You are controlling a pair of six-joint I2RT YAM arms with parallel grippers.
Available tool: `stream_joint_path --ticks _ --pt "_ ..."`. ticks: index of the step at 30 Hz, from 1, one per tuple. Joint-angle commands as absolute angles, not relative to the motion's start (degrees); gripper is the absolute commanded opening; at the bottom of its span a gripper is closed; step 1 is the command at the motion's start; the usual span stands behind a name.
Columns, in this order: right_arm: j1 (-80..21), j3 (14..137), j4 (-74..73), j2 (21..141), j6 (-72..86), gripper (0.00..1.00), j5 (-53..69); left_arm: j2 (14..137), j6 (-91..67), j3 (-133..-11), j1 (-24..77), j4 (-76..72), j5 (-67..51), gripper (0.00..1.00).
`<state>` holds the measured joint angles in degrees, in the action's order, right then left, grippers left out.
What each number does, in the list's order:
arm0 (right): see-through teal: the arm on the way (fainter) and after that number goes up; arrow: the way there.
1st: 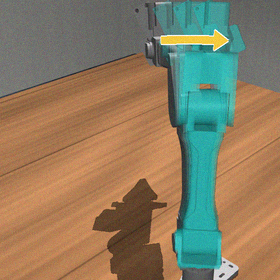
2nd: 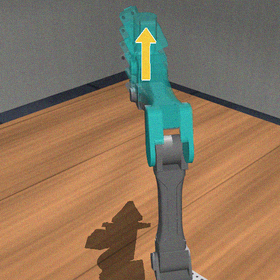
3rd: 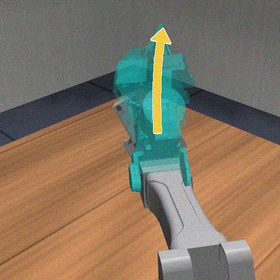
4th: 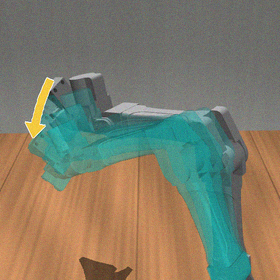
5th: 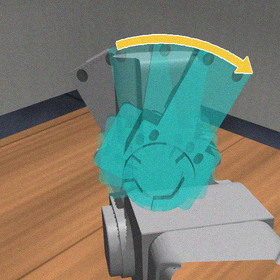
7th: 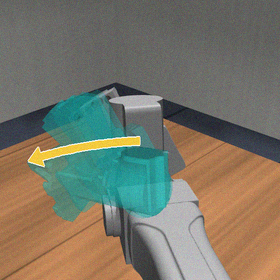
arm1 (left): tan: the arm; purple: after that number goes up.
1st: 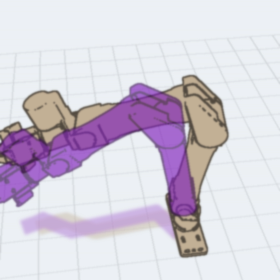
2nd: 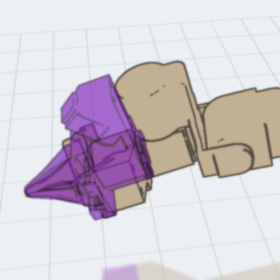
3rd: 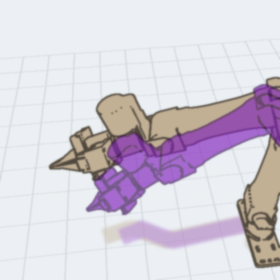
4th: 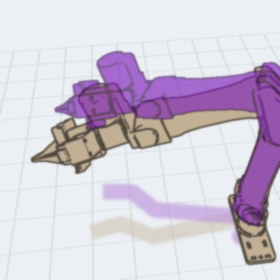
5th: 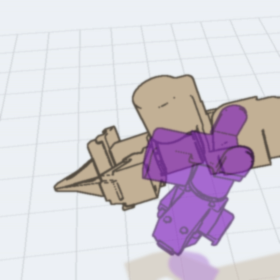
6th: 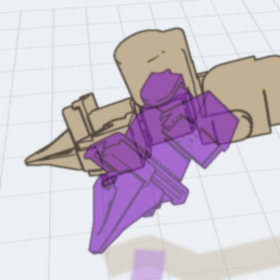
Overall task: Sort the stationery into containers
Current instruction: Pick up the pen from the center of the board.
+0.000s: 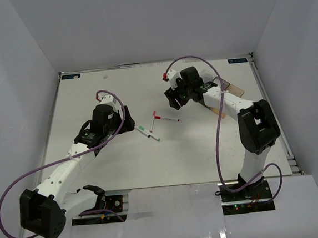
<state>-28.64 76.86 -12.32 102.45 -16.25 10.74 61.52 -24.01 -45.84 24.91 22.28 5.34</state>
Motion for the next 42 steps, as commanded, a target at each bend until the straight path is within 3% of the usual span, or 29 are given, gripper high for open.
stream_joint_path --ticks 1,13,30,38,42 --pt "-30.9 82.3 -17.8 106.8 -23.7 0.64 14.5 60.6 -23.7 -47.3 24.6 22.1 5.7 0.94" --pt "-36.0 91.1 -23.9 117.8 -28.0 0.63 14.7 61.0 -23.6 -47.3 24.6 22.2 5.3 0.94" --pt "-37.8 90.7 -24.8 122.9 -31.2 0.49 10.1 60.8 -23.6 -47.3 24.6 22.1 5.2 0.94" --pt "-38.1 89.6 -26.9 124.1 -32.5 0.35 6.4 60.6 -23.7 -47.2 24.6 22.2 5.6 0.94" --pt "-38.2 87.4 -27.9 123.9 -32.9 0.23 3.9 60.6 -23.7 -47.2 24.6 22.2 5.6 0.94"
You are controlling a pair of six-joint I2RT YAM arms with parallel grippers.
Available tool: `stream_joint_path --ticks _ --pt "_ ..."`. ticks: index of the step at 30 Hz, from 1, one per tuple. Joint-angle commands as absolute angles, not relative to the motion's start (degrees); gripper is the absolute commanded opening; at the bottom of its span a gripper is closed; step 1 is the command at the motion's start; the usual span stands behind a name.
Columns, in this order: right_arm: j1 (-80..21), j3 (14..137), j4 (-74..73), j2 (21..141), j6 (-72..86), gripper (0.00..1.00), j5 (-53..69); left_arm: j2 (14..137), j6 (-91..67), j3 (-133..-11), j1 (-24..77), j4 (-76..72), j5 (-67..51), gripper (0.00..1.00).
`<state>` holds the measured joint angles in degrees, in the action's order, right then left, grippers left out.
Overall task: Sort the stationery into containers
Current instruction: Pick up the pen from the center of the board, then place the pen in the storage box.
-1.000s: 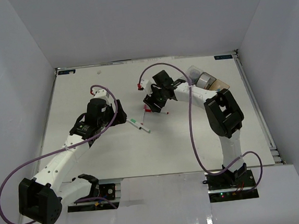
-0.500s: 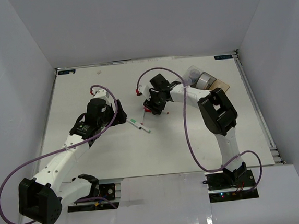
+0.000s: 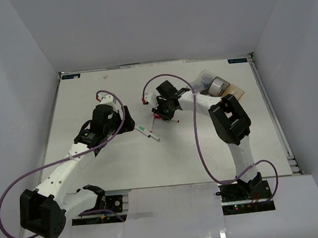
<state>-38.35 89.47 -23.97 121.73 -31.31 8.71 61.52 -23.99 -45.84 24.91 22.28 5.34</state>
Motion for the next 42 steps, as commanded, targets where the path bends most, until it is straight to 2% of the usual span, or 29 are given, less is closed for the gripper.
stream_joint_path --ticks 1,4,5,9,13,19,23,27,31,36,42 --pt "-38.1 86.6 -28.0 123.7 -32.9 0.21 3.2 60.6 -23.7 -47.2 24.6 22.1 5.6 0.94" --pt "-38.0 83.8 -28.0 122.2 -32.9 0.09 1.0 60.6 -23.7 -47.2 24.6 22.2 5.6 0.94" --pt "-37.9 81.8 -28.0 121.2 -32.3 0.08 0.5 60.6 -23.7 -47.2 24.6 22.2 5.5 0.94" --pt "-36.9 77.1 -27.6 117.8 -29.2 0.08 0.2 60.6 -23.7 -47.3 24.6 22.1 5.4 0.94" --pt "-35.9 73.1 -25.2 113.1 -23.3 0.08 -6.5 60.5 -23.7 -47.2 24.6 22.2 5.4 0.94" --pt "-34.5 69.7 -21.8 100.3 -13.9 0.08 -11.2 60.6 -23.8 -47.2 24.6 22.2 5.4 0.94" --pt "-33.0 70.2 -21.4 91.9 -7.0 0.08 -21.0 60.6 -23.8 -47.2 24.6 22.2 5.4 0.94" --pt "-28.6 70.8 -22.2 89.1 -0.5 0.08 -30.7 60.6 -23.7 -47.3 24.6 22.3 5.3 0.94" --pt "-21.4 70.3 -23.8 87.3 8.7 0.08 -29.9 60.8 -23.8 -47.3 24.6 22.3 5.1 0.94" --pt "-11.5 69.1 -22.9 86.9 18.5 0.08 -23.0 61.0 -23.9 -47.3 24.6 22.3 4.7 0.94" --pt "-7.5 72.8 -21.2 91.3 23.7 0.08 -20.7 61.0 -23.9 -47.3 24.6 22.4 4.9 0.94"
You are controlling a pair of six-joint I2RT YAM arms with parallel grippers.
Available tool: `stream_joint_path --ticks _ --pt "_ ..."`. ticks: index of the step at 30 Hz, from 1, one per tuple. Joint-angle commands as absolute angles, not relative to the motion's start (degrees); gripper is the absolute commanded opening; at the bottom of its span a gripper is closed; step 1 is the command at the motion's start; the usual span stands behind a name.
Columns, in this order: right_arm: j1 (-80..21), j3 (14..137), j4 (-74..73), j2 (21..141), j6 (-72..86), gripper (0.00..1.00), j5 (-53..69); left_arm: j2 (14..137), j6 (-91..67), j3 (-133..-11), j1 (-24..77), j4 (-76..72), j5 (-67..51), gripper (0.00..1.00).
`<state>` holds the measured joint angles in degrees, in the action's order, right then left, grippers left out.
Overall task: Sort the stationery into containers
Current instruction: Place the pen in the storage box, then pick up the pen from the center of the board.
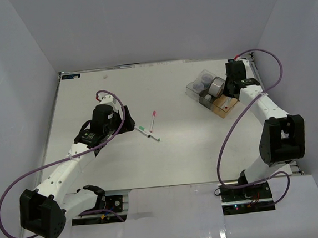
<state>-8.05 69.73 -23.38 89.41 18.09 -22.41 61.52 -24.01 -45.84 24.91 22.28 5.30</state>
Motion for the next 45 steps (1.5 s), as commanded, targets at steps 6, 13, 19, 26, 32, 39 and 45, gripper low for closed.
stream_joint_path --ticks 6,13,19,26,32,39,45 --pt "-4.8 75.0 -20.1 97.4 30.1 0.1 -18.5 60.9 -23.9 -47.4 24.6 22.4 4.9 0.94" --pt "-3.9 74.5 -18.8 100.2 34.8 0.19 -19.2 60.6 -23.9 -47.5 24.6 22.4 4.7 0.94" --pt "-3.9 73.6 -18.8 98.3 34.1 0.42 -18.8 60.5 -23.9 -47.5 24.6 22.4 4.6 0.94" --pt "-4.2 67.7 -12.4 90.9 27.8 0.59 -12.8 59.9 -23.9 -47.5 24.6 22.5 4.8 0.94" --pt "-14.0 62.1 -6.7 82.3 11.0 0.6 -4.5 58.3 -24.0 -47.5 24.3 22.5 6.1 0.94" --pt "-32.6 62.3 -5.7 83.3 -2.2 0.59 -2.1 53.9 -23.6 -46.8 24.2 22.4 12.2 0.94" --pt "-43.9 66.5 -6.2 92.4 -5.4 0.59 -4.2 48.8 -23.3 -45.4 24.2 22.5 18.5 0.95"
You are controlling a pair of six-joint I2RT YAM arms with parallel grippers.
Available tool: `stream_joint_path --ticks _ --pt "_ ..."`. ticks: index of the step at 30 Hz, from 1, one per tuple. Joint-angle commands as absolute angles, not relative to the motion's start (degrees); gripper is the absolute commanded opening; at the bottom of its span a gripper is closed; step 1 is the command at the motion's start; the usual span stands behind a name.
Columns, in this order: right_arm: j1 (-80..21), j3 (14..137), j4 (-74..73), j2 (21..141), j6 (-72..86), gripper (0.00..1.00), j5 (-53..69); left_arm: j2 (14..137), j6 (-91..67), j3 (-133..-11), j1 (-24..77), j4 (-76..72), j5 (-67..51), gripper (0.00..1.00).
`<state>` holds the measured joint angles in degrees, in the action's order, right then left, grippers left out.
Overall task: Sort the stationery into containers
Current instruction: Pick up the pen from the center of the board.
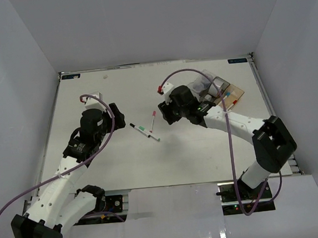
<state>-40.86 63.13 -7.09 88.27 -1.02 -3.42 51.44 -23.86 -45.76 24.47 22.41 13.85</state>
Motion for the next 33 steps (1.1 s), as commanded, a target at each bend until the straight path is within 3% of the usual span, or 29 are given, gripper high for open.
stream_joint_path --ticks 1,12,28,33 --pt "-46.0 67.1 -6.1 93.5 -5.6 0.59 -4.3 47.7 -23.2 -45.3 24.2 22.4 19.8 0.95" --pt "-54.0 76.1 -7.7 109.2 -6.1 0.54 -8.4 43.9 -23.2 -43.9 24.1 20.9 21.7 0.94" --pt "-55.1 75.9 -7.7 114.3 -4.8 0.44 -7.4 44.2 -23.1 -43.9 24.1 21.1 20.5 0.95" --pt "-55.1 74.6 -7.7 114.4 -4.8 0.31 -7.2 44.5 -23.1 -43.9 24.1 21.0 20.2 0.94"
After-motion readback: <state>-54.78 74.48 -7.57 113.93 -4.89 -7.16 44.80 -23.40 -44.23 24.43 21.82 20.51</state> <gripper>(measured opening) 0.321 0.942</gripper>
